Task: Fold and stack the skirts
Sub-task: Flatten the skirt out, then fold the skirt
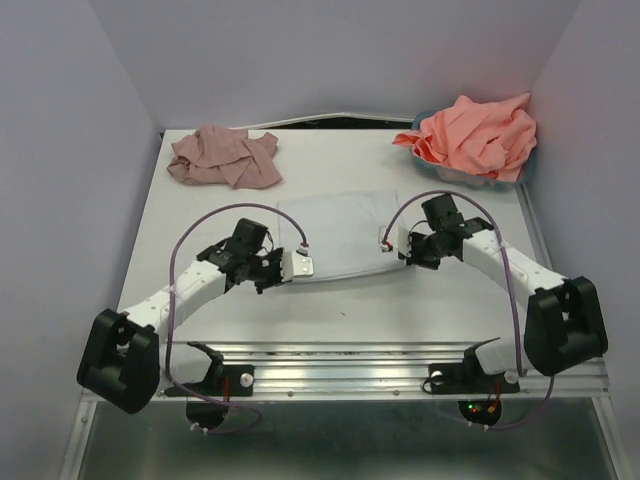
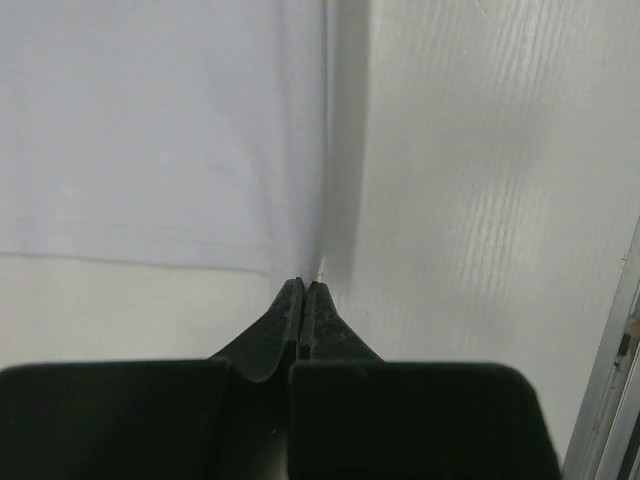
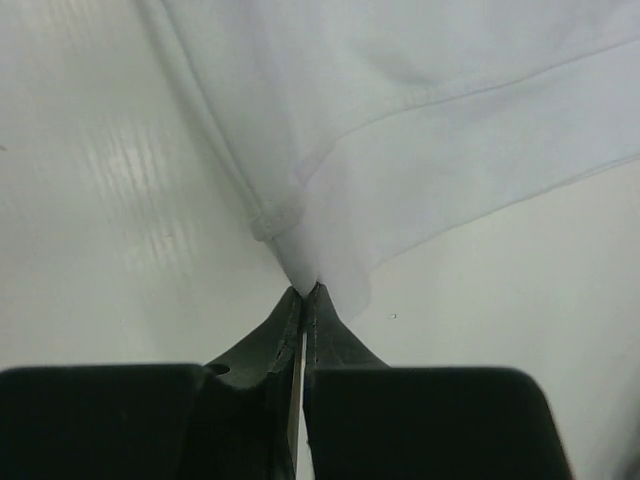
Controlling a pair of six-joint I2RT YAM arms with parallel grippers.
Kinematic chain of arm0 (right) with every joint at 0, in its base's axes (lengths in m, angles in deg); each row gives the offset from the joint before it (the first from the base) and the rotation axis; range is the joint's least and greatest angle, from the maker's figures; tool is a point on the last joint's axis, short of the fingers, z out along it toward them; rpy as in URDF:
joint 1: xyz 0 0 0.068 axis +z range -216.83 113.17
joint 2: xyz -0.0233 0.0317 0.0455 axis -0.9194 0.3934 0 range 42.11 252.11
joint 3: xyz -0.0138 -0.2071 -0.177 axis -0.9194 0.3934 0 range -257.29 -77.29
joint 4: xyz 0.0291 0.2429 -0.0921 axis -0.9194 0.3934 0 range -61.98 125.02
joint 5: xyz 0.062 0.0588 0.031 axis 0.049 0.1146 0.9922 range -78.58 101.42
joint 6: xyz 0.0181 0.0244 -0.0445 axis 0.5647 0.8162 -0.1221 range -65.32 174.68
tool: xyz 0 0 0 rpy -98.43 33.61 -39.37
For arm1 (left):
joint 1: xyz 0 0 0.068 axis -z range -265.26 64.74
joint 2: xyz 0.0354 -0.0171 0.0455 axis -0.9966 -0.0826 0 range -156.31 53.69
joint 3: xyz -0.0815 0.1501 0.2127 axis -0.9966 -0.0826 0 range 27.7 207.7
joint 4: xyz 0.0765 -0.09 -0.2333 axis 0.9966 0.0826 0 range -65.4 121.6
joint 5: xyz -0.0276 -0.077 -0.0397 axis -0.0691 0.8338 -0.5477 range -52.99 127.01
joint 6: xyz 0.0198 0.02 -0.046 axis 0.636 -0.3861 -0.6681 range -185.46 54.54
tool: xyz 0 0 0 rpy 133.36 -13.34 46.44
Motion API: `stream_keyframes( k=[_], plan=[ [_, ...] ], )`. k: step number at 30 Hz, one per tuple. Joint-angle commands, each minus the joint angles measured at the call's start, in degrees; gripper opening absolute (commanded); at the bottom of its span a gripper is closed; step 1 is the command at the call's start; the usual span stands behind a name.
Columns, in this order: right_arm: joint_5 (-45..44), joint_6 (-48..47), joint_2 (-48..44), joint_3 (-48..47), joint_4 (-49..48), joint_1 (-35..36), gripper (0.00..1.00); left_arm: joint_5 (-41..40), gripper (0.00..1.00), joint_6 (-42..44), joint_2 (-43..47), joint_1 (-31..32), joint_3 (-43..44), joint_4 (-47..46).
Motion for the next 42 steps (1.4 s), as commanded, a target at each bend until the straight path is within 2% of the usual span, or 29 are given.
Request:
stream_keyframes(
  k=[1,6,10,16,21,28,36,42],
  plan=[
    [2.9,-1.6,-8.2,-0.3,8.7,1.1,0.01,3.4,0.00,4.4,6.1,-0.5,1.9,7.8],
    [3.5,-5.0,-12.8,-0.2,18.7,1.6,0.01,6.4,0.00,5.5,9.5,0.0,4.3,15.1],
    [2.0,-3.7,-13.6,-2.7,17.8,1.6,0.01,3.7,0.00,4.4,9.9,0.5,8.4,15.6],
    [-0.2,-1.0,-0.6,-15.3,16.8,1.6,0.01,-2.5,0.00,-3.7,3.4,0.1,14.7,9.0],
    [-0.1,-2.3,9.6,-26.8,19.6,0.0,0.01,-1.0,0.00,-6.1,-4.0,-5.3,21.7,8.0],
    [-1.3,-4.9,17.9,-33.5,21.2,-1.1,0.01,-4.1,0.00,-8.0,-12.6,-7.8,27.6,4.0],
    [-0.9,-6.6,27.1,-43.6,23.9,-3.5,0.01,-3.5,0.00,-9.3,-20.4,-10.6,34.2,2.8],
    [-0.8,-7.3,31.3,-47.2,23.5,-4.0,0.02,-4.0,0.00,-9.2,-24.8,-11.0,37.6,2.0]
  ],
)
